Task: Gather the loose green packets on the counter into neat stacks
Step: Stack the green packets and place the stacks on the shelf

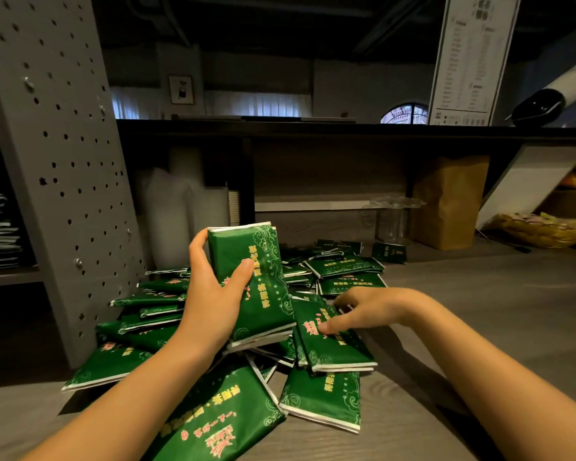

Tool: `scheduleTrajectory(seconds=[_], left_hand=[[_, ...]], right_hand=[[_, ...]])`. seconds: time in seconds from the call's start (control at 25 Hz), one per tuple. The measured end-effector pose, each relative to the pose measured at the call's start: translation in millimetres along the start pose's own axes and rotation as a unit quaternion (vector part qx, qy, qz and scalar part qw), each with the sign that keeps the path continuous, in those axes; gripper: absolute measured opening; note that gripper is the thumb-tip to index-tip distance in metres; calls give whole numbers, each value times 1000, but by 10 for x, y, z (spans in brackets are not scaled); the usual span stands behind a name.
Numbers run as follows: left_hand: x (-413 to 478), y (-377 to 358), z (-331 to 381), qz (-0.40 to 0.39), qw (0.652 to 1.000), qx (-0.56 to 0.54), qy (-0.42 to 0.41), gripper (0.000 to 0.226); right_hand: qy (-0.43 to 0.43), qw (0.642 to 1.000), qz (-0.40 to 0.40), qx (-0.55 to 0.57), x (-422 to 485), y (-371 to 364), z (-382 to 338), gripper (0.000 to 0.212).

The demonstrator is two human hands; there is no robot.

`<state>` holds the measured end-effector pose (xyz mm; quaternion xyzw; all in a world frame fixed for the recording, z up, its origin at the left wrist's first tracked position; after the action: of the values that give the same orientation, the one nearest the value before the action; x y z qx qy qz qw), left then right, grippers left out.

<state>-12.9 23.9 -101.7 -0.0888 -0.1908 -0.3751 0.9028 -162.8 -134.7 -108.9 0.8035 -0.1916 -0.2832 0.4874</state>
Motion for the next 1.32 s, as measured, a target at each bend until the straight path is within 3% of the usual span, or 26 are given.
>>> scheduleTrajectory(seconds=[0.16,0.32,0.48,0.56,0.64,0.84,1.0,1.08,1.2,1.32], left_hand=[[-1,9,-11,5,1000,-3,9,58],[-2,14,-7,9,1000,-6,14,60],[-21,-12,11,7,999,-16,34,61],[-29,-28,16,2,999,-16,36,61],[-28,-37,0,-1,999,-17,37,61],[-38,-68,-22,7,996,-72,59,52],[-114,-91,28,8,997,-66,40,49],[-145,-123,35,-3,998,-62,29,51],[-144,-148,16,-17,1000,-15,9,71],[-120,-109,27,-19,1000,6,-17,74]], right_hand=[[16,994,52,99,27,-14,-11,94],[63,959,184,205,-2,80,-23,72],[157,849,279,420,-82,171,-118,48],[205,793,275,503,-159,185,-217,41],[255,772,244,529,-219,129,-362,44],[308,803,252,443,-136,-241,-693,66],[317,809,247,429,-104,-380,-817,77],[311,822,222,423,-104,-434,-842,76],[302,844,195,397,-70,-452,-817,73],[320,843,171,396,-75,-307,-736,57]])
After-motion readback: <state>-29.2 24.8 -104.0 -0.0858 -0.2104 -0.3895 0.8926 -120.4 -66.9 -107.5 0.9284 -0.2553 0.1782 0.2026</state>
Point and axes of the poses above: each hand's wrist, its own x-axis towards the middle knuckle, its own y-axis out of the back of the hand, z = x × y, the point moved 2 cm from there along x, towards the middle knuckle, and after that the axes turned 4 degrees about y, right-handed, at the moved point
